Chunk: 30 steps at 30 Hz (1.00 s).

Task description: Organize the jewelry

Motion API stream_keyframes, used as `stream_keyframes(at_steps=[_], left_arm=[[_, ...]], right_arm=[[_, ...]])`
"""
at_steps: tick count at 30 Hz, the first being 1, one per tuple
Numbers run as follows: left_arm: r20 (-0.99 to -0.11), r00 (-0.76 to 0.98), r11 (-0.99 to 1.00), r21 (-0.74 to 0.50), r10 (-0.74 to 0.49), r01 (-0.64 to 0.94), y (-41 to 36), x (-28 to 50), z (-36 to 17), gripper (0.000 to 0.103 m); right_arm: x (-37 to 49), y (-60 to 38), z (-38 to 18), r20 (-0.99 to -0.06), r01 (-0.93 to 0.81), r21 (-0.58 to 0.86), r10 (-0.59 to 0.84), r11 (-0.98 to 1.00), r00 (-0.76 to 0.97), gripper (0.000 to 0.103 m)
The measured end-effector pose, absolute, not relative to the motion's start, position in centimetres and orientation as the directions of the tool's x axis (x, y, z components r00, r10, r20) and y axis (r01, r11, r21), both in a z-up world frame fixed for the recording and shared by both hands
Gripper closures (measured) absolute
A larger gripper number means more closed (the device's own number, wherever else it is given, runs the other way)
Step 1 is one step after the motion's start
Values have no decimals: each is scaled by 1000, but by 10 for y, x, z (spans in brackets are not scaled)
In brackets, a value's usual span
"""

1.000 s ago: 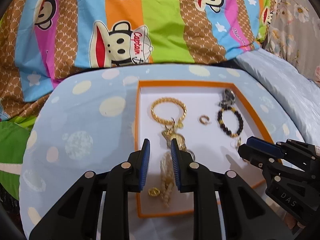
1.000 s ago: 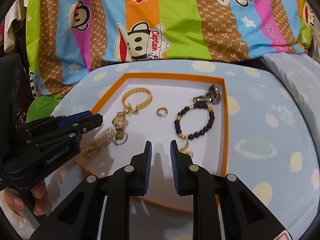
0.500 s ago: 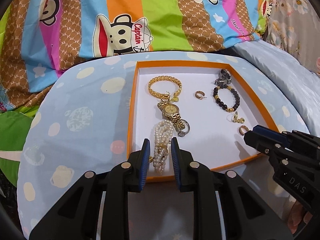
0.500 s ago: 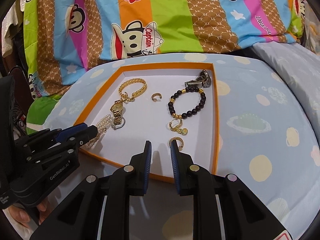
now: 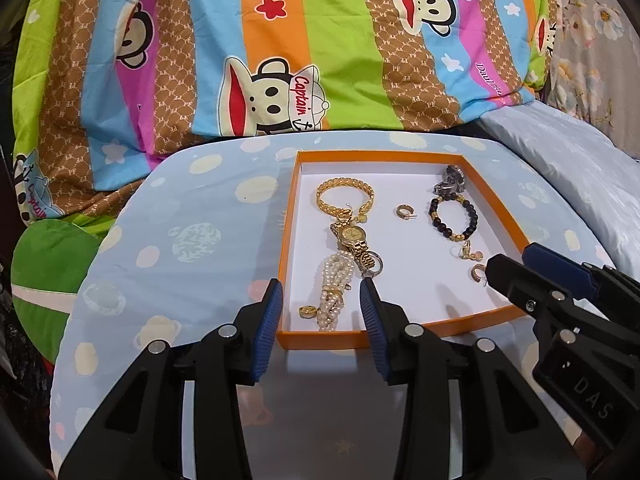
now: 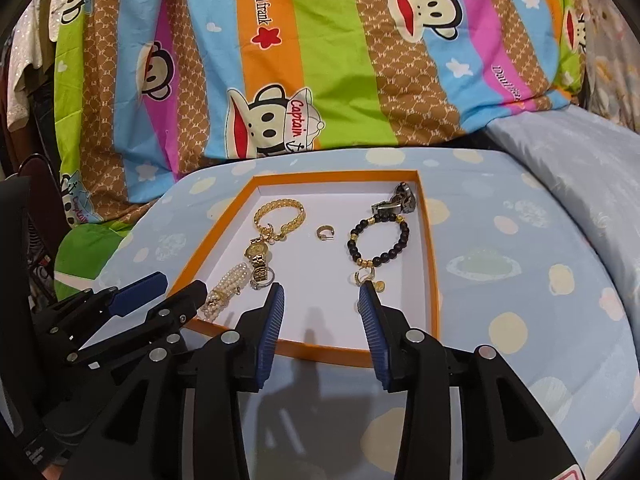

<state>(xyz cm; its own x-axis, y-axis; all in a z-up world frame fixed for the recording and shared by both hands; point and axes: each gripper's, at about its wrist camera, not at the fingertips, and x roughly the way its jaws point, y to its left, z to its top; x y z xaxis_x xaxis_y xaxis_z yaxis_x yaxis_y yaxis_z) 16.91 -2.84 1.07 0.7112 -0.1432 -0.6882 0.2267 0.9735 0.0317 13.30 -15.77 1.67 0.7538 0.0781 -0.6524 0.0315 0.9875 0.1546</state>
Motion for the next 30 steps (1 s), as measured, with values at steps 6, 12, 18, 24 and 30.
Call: stream_keyframes(at_steps=[6,12,18,24,30], left_arm=[[-669,733,973,67,-120,221,-35,165,5,65],[-672,732,971,83,-112,225,-40,165,0,66],[-671,733,976,64,-113,209,-37,166,0,65],[-653,752,984,56,-91,167,-28,164,5,47],[-616,786,993,42,-59,108,-17,160,14,19]], right_arm=[[129,-160,11,-643,50,126,43,991,765,61],[130,-155,8,-641,44,82,20,996,767,61],[130,-155,7,-638,62,81,4,995,770,54],[125,-161,11,-629,103,104,-15,989,777,39],[118,-169,16,-604,132,148,-16,980,797,24]])
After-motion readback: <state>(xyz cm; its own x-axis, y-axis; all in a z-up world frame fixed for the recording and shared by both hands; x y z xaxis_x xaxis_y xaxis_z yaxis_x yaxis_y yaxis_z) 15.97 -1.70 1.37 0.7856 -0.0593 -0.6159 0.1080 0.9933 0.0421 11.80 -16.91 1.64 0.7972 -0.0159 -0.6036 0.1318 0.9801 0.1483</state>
